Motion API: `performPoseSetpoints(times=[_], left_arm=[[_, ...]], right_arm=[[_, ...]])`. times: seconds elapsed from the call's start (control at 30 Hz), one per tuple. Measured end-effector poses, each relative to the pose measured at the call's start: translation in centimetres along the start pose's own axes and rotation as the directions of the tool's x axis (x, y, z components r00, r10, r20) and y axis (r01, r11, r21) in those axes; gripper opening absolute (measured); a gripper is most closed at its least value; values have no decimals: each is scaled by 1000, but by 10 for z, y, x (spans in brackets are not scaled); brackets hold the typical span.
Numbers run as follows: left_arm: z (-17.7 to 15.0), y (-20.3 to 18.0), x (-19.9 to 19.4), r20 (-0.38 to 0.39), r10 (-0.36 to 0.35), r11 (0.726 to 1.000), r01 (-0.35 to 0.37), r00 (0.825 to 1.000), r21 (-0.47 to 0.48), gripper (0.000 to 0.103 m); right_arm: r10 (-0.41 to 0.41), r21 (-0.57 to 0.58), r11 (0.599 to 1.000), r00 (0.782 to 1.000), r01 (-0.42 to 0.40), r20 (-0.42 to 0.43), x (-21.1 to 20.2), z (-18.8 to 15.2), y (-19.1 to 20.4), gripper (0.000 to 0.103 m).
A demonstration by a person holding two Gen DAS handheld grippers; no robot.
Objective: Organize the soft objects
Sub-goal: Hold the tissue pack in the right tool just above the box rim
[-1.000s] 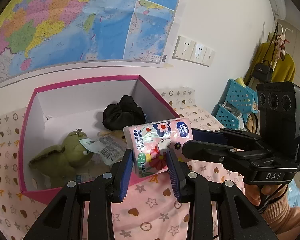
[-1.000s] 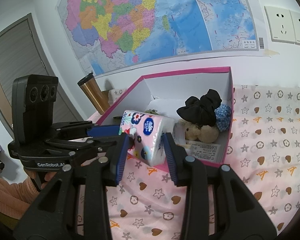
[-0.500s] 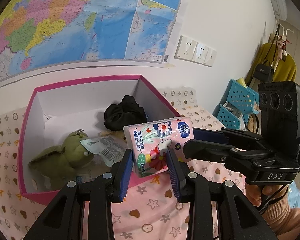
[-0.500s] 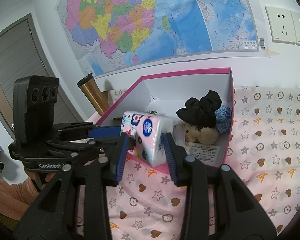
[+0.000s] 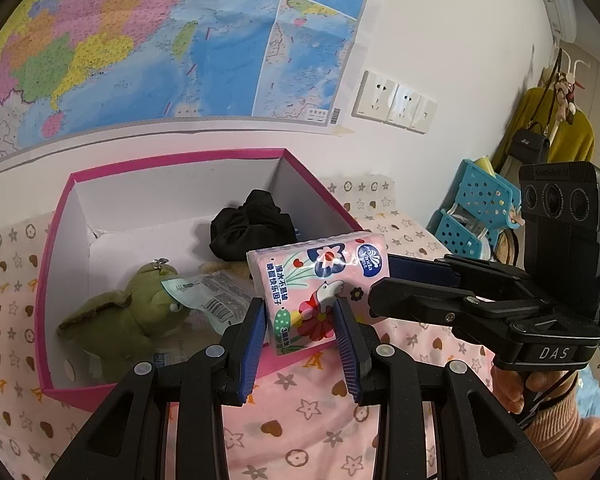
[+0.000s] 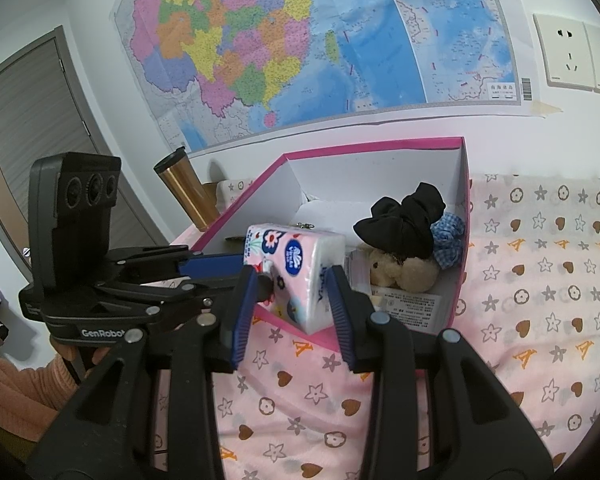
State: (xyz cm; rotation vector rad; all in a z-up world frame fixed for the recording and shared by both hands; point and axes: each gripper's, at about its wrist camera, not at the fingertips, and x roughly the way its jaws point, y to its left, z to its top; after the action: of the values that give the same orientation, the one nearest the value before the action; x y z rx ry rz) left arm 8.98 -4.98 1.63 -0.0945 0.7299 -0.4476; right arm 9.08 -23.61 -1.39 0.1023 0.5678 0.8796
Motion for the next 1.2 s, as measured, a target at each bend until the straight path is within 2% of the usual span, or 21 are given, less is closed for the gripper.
performPoseSetpoints(times=[1.2], left_arm=[[0,3,7,-10,10,1000,-11,1000,-7,33]], right_arm=[[2,-2,1000,1000,-2,2,4,4,-1,40]])
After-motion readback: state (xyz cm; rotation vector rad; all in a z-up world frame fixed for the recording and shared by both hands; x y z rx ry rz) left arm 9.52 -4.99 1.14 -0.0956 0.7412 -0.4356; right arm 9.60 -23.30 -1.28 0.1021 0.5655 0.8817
